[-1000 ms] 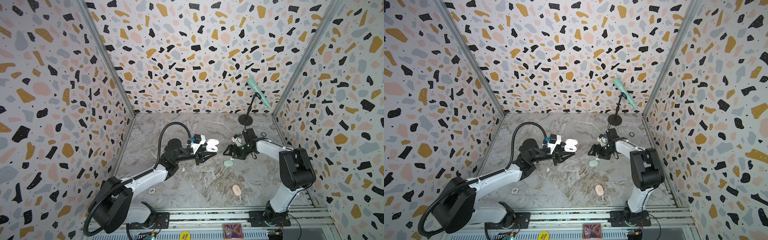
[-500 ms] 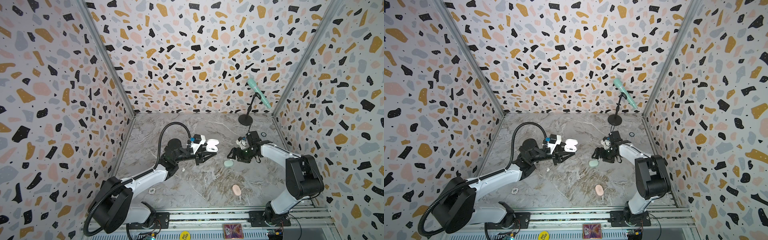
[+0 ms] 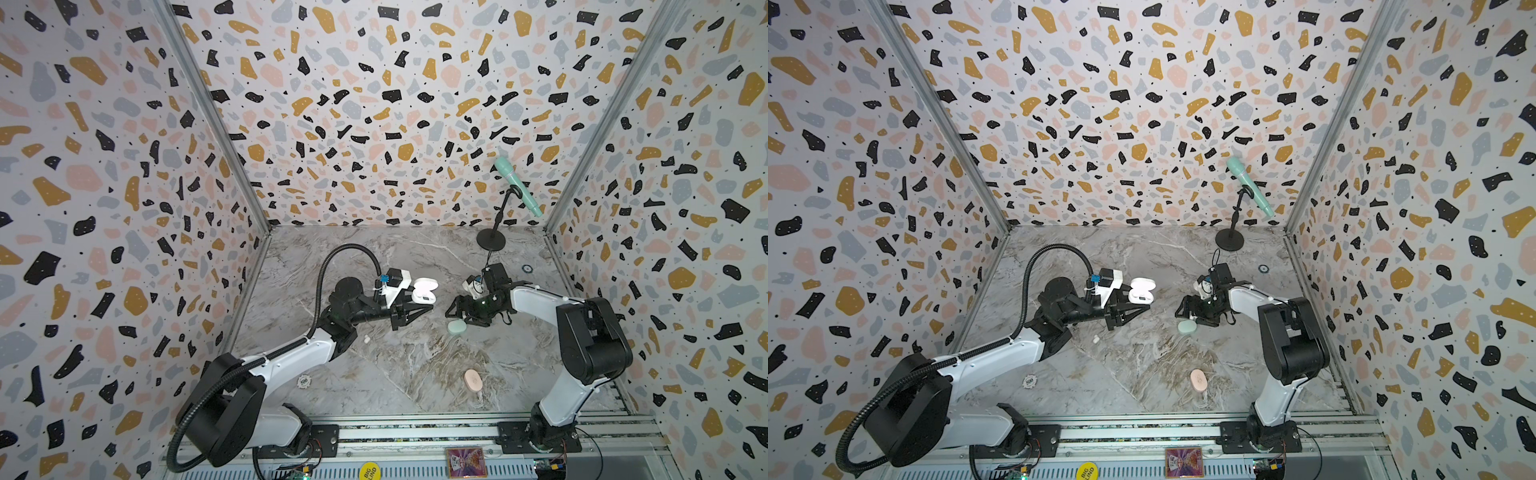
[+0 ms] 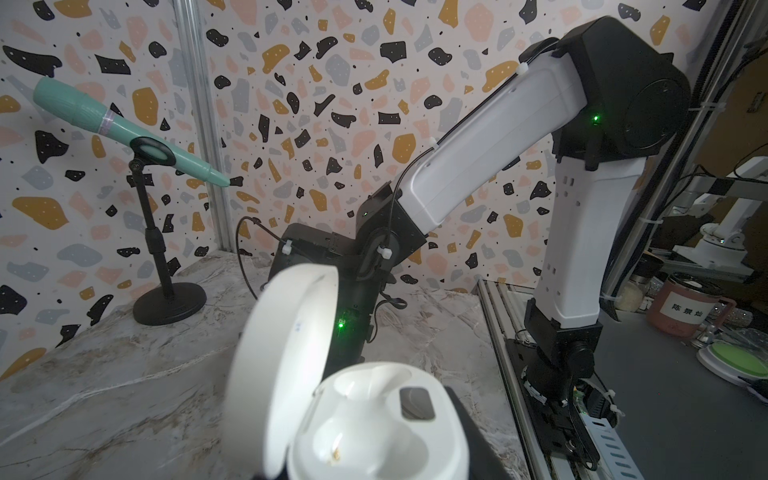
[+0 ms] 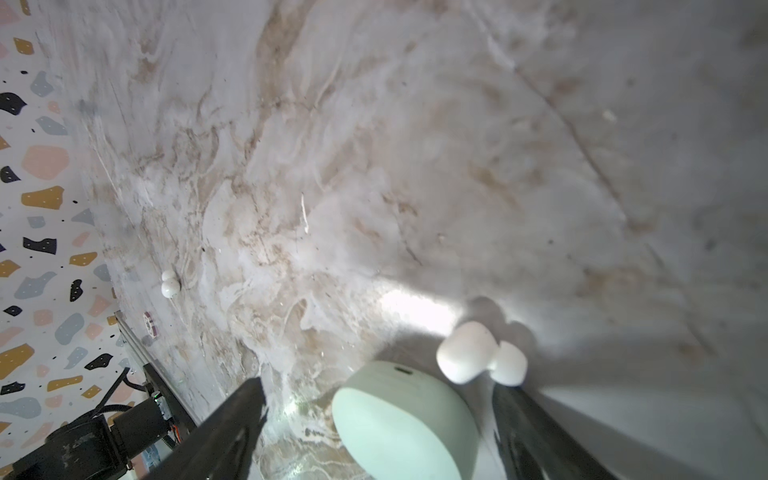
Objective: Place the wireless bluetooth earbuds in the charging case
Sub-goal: 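Lower the right gripper over the white earbud beside the mint-green case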
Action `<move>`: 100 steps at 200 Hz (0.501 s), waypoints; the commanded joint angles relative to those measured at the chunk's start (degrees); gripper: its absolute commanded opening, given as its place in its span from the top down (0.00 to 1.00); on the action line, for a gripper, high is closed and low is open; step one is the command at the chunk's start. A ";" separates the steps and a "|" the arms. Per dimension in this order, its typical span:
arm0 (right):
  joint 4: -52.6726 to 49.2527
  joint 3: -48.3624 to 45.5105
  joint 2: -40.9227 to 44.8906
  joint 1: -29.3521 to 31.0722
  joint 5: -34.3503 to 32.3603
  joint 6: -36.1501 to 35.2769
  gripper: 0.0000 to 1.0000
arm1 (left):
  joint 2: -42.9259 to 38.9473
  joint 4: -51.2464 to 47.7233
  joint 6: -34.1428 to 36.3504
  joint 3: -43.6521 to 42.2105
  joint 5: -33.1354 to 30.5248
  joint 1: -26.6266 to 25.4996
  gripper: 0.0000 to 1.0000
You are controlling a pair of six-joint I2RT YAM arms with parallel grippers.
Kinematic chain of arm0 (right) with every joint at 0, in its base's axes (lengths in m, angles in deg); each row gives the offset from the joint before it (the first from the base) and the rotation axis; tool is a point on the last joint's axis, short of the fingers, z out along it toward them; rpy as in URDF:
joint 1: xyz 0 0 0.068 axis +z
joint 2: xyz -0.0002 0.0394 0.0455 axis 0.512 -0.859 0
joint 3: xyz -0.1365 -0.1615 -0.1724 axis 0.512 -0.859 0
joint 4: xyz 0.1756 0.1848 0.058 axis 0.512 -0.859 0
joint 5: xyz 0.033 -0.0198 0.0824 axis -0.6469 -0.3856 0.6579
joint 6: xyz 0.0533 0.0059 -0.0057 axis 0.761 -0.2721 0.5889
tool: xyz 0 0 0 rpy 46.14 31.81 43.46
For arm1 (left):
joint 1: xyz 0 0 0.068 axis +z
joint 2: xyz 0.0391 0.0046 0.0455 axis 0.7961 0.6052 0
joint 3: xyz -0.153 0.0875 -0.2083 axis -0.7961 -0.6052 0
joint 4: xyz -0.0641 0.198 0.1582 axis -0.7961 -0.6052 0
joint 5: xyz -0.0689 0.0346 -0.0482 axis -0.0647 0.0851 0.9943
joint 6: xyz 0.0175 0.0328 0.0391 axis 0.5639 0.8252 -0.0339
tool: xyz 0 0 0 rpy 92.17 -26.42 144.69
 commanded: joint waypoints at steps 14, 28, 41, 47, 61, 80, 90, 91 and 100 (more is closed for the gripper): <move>1.85 5.62 -3.27 2.28 1.05 1.56 0.13 | -0.05 3.46 0.05 -0.47 0.94 0.40 0.67; 2.06 7.80 -4.46 3.44 2.62 2.09 0.13 | -0.04 3.33 0.03 -0.44 1.01 0.40 0.67; 1.90 9.63 -4.73 4.56 4.11 2.77 0.13 | -0.18 2.97 0.19 -0.34 1.04 0.42 0.68; 1.87 10.13 -4.49 4.93 4.43 3.06 0.13 | -0.29 2.68 0.37 -0.32 0.99 0.57 0.68; 1.58 10.69 -3.73 5.13 5.11 3.35 0.13 | -0.47 2.30 0.61 -0.33 0.98 0.64 0.68; 0.04 10.80 -2.47 4.96 3.95 2.73 0.13 | -0.43 2.34 0.60 -0.29 0.99 0.66 0.68; -1.31 10.72 -2.05 4.70 2.32 1.86 0.13 | -0.38 2.51 0.47 -0.26 0.98 0.66 0.68; -1.38 10.76 -2.02 4.65 2.18 1.85 0.13 | -0.33 2.52 0.41 -0.25 0.98 0.66 0.68; -2.01 10.34 -1.71 4.23 1.16 1.38 0.13 | -0.35 2.74 0.29 -0.26 1.03 0.66 0.68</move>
